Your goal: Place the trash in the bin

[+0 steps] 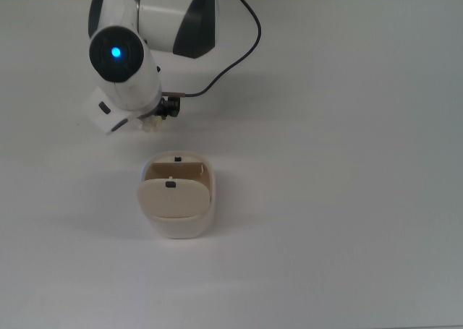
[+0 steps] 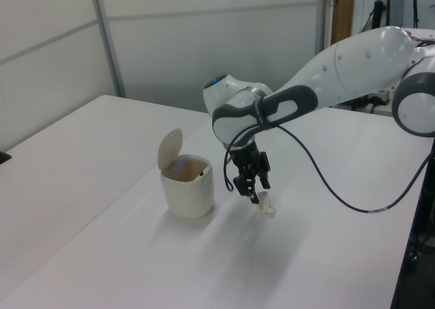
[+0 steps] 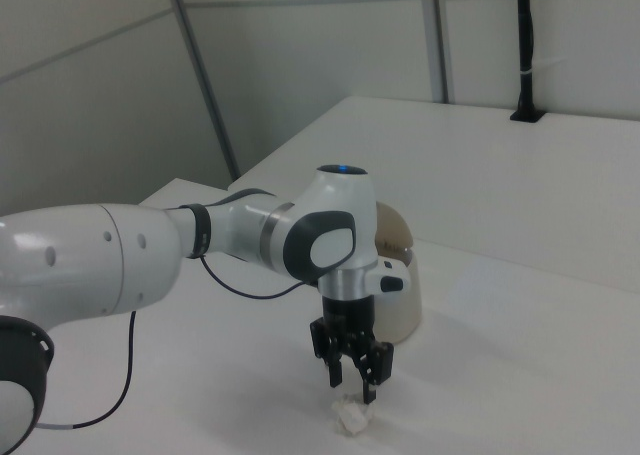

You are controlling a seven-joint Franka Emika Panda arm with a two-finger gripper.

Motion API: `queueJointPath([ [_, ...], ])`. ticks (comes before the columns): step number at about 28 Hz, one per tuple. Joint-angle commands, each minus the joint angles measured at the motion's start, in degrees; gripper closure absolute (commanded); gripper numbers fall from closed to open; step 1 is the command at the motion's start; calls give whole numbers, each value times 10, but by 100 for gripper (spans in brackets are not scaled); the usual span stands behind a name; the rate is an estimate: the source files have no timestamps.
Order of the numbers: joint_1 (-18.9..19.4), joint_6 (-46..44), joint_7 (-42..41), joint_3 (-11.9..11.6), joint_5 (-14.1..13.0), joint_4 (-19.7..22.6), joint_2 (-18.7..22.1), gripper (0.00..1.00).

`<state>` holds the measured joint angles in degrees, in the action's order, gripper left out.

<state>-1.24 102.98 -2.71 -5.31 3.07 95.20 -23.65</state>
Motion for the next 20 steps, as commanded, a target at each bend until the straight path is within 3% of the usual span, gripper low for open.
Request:
queueJointPath([
  [1, 1, 4, 6, -3, -12, 16, 38, 30],
  [2, 1, 5, 5, -3, -11, 16, 36, 29],
  [4, 1, 12, 3, -3, -10, 17, 25, 2],
  [5, 1, 13, 3, -3, -7, 17, 19, 0],
  [18, -3, 48, 1, -3, -3, 22, -17, 0],
  [19, -3, 48, 1, -3, -2, 23, -17, 2],
  [20, -3, 49, 1, -3, 0, 24, -18, 13],
])
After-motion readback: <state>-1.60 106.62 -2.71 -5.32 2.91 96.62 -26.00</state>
